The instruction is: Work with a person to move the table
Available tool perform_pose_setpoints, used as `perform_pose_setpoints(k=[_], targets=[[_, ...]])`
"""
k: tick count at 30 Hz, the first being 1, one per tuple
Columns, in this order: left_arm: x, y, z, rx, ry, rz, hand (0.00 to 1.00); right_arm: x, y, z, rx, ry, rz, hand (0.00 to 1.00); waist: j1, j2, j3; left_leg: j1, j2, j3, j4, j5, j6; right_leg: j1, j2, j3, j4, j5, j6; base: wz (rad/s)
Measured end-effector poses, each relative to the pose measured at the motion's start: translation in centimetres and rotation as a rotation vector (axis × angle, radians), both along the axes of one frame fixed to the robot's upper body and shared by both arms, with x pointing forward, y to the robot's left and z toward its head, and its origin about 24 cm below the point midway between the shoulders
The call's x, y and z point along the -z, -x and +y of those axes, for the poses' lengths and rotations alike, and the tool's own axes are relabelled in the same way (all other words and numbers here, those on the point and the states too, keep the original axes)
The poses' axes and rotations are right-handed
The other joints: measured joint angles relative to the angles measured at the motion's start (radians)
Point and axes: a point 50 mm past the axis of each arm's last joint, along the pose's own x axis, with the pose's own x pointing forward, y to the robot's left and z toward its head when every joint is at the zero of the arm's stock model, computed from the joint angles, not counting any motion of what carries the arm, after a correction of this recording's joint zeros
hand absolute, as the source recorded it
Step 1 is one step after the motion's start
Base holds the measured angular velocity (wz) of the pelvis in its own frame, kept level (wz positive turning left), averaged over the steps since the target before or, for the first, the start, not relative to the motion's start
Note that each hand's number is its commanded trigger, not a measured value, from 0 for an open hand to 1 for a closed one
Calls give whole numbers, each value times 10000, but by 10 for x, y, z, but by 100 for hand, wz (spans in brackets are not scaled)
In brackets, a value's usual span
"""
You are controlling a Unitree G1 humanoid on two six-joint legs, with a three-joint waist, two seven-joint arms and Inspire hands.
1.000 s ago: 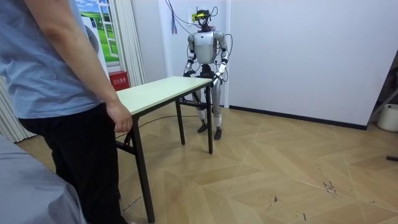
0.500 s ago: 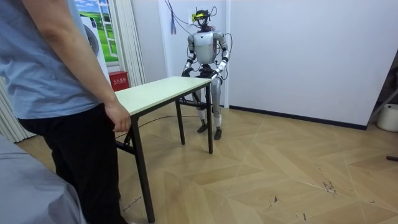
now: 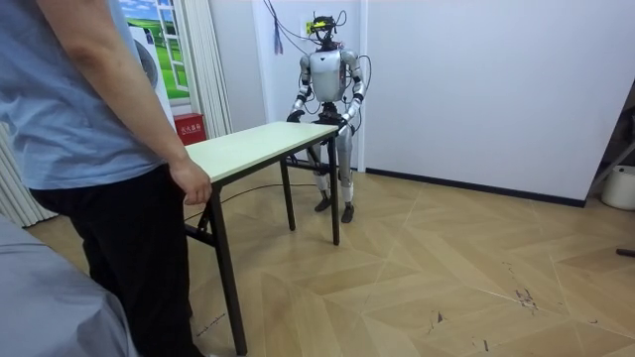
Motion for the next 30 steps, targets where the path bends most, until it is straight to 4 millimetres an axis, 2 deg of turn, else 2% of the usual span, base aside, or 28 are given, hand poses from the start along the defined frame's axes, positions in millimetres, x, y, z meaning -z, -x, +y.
perform_pose_setpoints(k=[7,11,14,18,22,30], targets=[[0,0,-2,-301,737,128,0,-1,-4,-1,543,-518,286,0,-1,7,-30,27,9,28,-27,1,-1,-27,14,105,2,0,0,-3],[0,-1,-5,-495,1063,152,0,1,-3,1,925,-1099,617,0,14,-6,-123,211,-2,70,-175,3,-6,36,12,203,7,1,-1,-9],[1,0,-6,-739,1388,319,0,1,-3,4,1270,-1884,951,0,17,13,-133,405,-12,83,-280,8,-14,188,10,205,-7,1,-1,-1],[1,-1,-8,-982,1905,348,0,0,-3,5,1635,-2621,1050,0,10,88,-129,400,-18,79,-285,8,-13,182,5,194,-7,1,-1,0],[0,-2,-9,-1158,2397,399,0,-1,-4,6,1859,-3049,1046,0,-3,208,-78,402,-30,79,-293,8,-13,179,-3,193,-7,1,-1,0],[-1,-2,-10,-1272,2775,488,0,-2,-6,12,2532,-4255,1331,0,10,263,-90,392,-26,72,-310,13,-21,159,-2,125,-7,1,-1,0]])
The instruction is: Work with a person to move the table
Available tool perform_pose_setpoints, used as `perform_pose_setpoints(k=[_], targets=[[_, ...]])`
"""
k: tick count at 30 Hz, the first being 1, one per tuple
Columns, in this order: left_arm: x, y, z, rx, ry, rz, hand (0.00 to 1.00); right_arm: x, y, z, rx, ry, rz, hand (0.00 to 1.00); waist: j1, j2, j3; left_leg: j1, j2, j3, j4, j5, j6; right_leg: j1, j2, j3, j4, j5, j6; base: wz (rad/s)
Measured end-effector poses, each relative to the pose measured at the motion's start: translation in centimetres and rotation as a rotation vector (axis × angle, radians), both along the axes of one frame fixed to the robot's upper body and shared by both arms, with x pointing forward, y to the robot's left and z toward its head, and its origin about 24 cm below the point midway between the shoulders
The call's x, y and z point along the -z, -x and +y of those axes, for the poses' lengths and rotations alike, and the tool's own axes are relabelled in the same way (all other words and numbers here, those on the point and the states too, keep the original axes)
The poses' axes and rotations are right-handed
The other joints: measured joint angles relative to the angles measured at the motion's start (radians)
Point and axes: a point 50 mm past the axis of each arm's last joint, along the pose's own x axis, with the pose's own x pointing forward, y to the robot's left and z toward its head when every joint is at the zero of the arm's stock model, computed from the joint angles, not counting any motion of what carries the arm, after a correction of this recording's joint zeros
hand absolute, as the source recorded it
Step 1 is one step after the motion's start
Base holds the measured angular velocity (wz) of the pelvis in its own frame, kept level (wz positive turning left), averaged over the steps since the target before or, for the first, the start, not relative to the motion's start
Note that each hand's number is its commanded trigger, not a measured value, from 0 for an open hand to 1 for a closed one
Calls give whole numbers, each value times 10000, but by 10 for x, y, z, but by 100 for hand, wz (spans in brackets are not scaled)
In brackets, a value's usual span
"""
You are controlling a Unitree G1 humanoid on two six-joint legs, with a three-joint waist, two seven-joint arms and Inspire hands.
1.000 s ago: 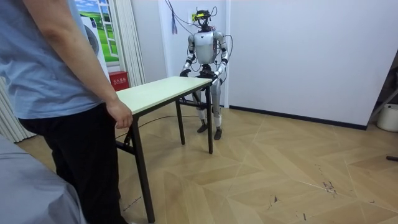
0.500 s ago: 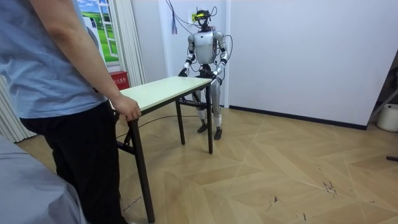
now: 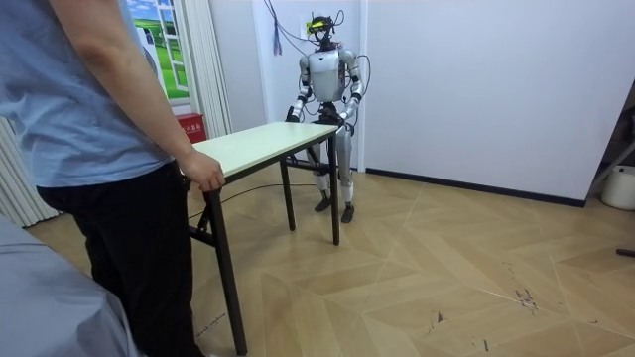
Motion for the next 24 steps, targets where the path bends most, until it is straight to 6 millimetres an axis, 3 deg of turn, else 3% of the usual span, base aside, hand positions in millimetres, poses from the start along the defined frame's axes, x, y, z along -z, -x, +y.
perform_pose_setpoints(k=[15,24], targets=[[2,-1,-4,-305,128,612,0,0,-1,5,645,-978,367,0,4,81,-48,147,-15,4,-110,43,-6,79,-1,39,2,0,0,0],[1,-8,-4,-509,-103,929,0,-2,-4,10,750,-1173,309,0,-5,-50,38,107,-20,5,-183,107,-13,12,0,17,-1,0,0,0]])
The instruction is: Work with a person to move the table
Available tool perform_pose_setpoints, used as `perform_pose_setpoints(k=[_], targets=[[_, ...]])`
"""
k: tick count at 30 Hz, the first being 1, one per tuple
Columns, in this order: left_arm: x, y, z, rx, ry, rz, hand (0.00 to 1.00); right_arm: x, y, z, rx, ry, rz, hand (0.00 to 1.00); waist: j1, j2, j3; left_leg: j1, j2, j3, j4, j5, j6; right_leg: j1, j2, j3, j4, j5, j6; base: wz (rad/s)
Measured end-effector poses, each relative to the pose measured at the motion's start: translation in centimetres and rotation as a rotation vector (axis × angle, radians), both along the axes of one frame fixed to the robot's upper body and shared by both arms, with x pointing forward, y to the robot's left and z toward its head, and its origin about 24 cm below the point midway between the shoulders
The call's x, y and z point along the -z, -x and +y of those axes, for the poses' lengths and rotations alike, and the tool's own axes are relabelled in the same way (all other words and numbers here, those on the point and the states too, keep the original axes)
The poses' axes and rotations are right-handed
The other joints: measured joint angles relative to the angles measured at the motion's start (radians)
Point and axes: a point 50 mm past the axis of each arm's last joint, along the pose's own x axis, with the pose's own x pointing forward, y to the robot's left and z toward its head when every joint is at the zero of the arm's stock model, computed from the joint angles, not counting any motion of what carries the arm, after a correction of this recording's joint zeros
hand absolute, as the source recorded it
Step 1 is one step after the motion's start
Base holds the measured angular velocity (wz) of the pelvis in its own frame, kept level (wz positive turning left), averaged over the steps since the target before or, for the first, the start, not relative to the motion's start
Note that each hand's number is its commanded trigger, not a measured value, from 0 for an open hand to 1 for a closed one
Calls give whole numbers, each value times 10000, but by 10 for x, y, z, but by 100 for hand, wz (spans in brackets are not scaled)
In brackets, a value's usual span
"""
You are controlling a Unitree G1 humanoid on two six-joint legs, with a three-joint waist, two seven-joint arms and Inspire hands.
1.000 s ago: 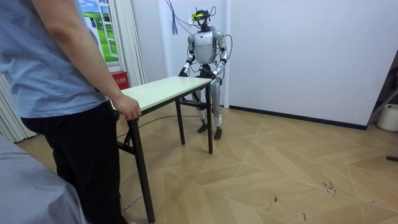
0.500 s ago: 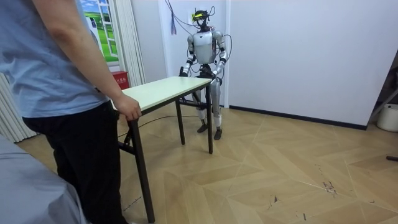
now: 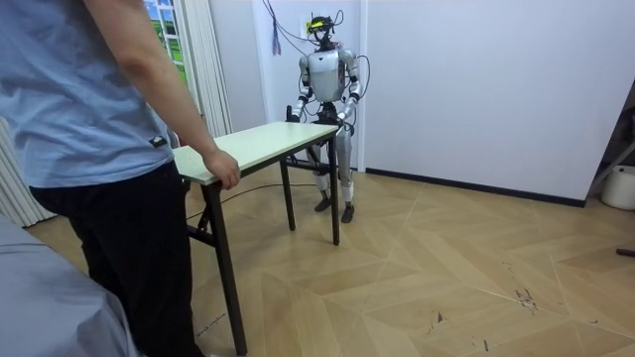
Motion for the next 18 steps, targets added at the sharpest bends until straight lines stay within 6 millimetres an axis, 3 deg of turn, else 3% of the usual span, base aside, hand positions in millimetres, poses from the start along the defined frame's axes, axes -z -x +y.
perform_pose_setpoints(k=[18], targets=[[-8,-20,-8,-368,63,-43,0,1,-2,7,121,-123,-41,0,9,-1,46,-13,0,-2,31,-1,0,-28,3,38,-7,0,0,0]])
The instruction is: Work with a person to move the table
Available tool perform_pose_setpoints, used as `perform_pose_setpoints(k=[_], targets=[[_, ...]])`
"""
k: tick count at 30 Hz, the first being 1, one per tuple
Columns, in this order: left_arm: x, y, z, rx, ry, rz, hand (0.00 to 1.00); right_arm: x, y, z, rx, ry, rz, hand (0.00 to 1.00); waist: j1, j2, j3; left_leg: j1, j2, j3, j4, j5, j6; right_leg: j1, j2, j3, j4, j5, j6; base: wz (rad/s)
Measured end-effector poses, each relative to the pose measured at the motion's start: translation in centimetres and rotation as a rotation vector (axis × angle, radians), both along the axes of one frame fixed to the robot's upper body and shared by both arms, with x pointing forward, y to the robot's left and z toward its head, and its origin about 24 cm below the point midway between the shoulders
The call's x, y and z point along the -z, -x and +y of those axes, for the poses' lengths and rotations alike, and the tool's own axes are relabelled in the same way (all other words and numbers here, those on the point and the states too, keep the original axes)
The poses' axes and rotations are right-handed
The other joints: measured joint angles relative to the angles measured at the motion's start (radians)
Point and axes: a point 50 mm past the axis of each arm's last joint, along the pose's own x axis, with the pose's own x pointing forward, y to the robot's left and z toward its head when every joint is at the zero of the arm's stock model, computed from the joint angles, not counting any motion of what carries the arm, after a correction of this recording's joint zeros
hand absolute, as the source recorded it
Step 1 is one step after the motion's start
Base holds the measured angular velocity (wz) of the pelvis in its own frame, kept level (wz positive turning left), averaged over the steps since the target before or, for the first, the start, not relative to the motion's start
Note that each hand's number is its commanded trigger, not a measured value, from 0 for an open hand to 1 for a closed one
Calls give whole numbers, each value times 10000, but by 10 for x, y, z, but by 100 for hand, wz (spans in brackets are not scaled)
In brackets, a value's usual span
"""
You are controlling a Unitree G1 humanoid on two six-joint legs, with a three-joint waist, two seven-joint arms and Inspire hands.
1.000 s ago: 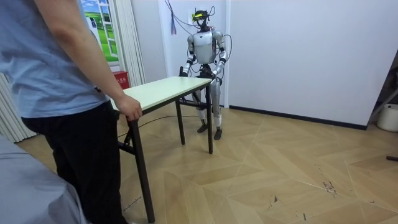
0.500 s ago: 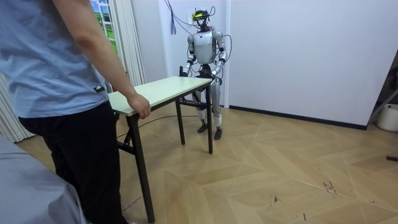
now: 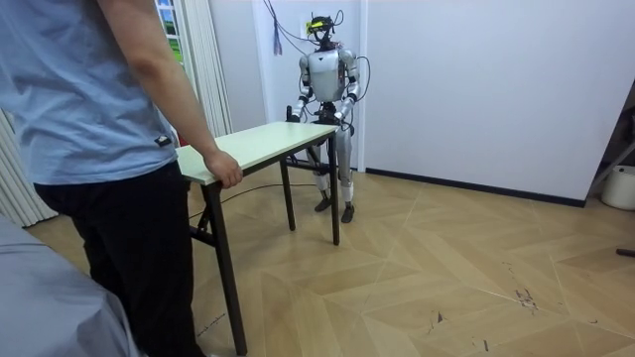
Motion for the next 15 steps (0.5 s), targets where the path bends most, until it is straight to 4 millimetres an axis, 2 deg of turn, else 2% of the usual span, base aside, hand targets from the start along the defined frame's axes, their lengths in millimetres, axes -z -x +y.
perform_pose_setpoints(k=[1,2,3,4,10,15], targets=[[0,0,0,-7,-9,61,0,0,0,0,0,5,5,0,1,1,0,0,0,0,0,0,0,-1,0,0,-1,0,0,0],[0,-1,0,-12,-11,81,12,0,0,0,-1,7,7,58,2,1,0,1,0,-2,0,0,0,-1,0,1,-1,0,0,0],[0,-1,-1,-15,-16,98,51,0,0,0,1,12,6,97,1,1,0,1,0,-2,-1,0,0,-3,0,2,-3,0,0,0],[0,0,-1,-17,-20,114,100,0,0,0,0,14,5,100,1,1,0,1,0,-2,-2,0,0,-4,0,2,-4,0,0,0],[1,0,-1,-21,-58,239,100,1,0,0,-35,86,109,100,5,5,0,2,0,-4,-3,0,0,-3,2,2,-6,0,0,0],[1,0,-3,-13,12,247,100,15,-2,-1,29,433,1166,100,24,34,14,-21,-1,-7,-7,0,0,-29,3,5,-4,0,0,0]])
